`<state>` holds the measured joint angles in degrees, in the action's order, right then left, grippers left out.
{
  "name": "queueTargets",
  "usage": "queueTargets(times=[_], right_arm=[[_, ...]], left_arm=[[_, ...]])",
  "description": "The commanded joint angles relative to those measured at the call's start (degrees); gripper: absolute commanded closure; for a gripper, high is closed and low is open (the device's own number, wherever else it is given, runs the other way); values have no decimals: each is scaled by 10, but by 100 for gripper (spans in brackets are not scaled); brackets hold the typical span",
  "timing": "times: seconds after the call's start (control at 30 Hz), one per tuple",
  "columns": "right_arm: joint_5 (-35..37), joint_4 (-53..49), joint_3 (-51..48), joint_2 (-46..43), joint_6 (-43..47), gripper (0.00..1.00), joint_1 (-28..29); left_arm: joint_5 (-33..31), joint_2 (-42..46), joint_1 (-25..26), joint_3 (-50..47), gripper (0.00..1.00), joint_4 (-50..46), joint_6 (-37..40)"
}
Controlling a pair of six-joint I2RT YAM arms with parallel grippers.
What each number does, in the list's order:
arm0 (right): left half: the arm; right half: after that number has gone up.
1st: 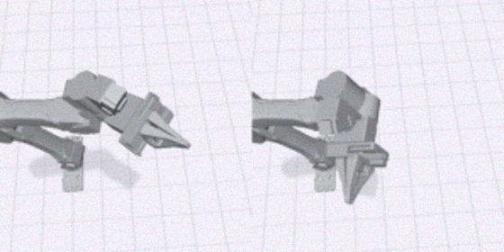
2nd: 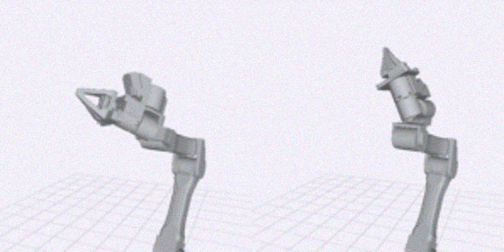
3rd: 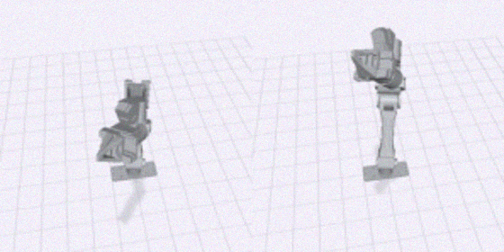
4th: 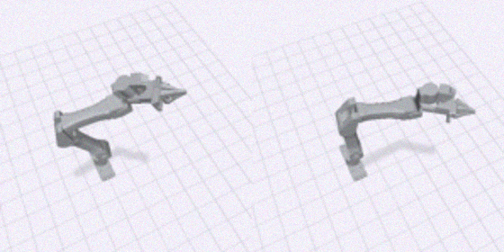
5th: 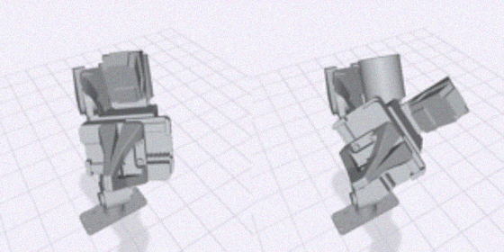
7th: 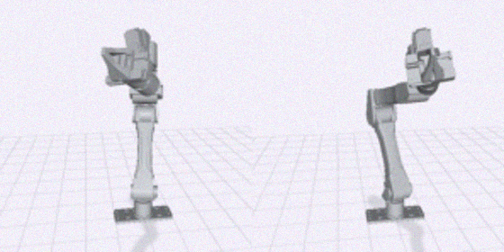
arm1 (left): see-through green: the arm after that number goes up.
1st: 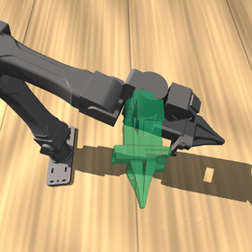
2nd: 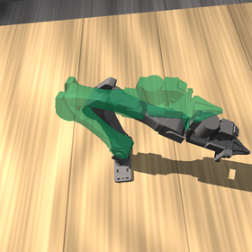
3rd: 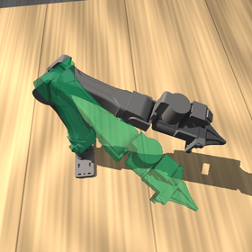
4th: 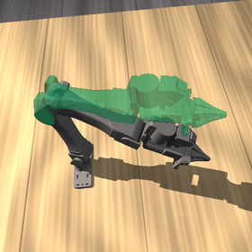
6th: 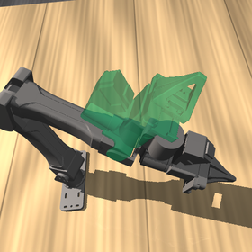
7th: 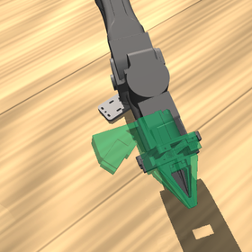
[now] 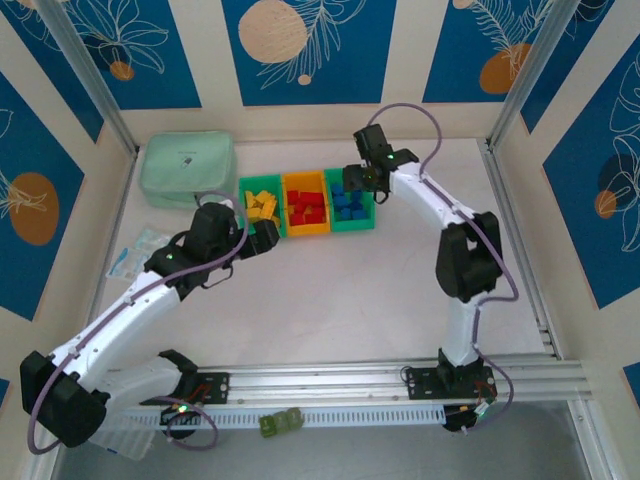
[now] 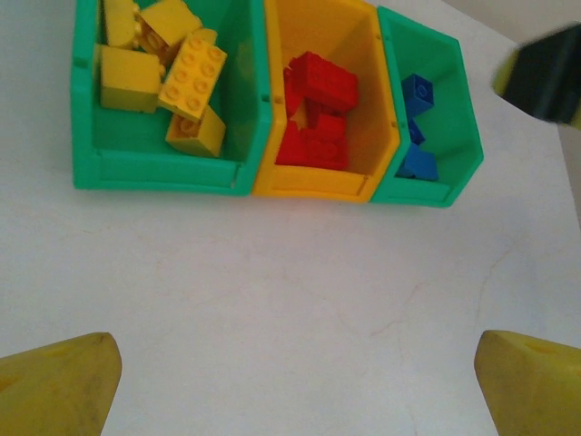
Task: Sort the legos into containers by color
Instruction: Place the lego in the container, then reset both arms
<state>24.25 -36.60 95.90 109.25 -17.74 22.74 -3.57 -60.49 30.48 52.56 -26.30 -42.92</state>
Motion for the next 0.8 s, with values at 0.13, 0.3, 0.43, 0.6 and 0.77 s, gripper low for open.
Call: queueTargets(times=[0.13,0.3,0.43,0.6,0.77], right_arm=[[72,90,-223,-209,-39,1,-43],[141,193,-396,-301,-34,1,-97],[125,346,-530,-331,-4,1,-144],[38,504,-603,-289,35,1,-187],[-65,664,-645,-258,99,1,-200]], left_arm=[[-107,35,-118,-26,1,-15,100],[-208,20,-179,-105,1,96,175],[-259,-9,-189,-192,1,283,268],[-256,-75,-196,-285,1,534,369],[-197,-145,-201,-313,1,664,430]])
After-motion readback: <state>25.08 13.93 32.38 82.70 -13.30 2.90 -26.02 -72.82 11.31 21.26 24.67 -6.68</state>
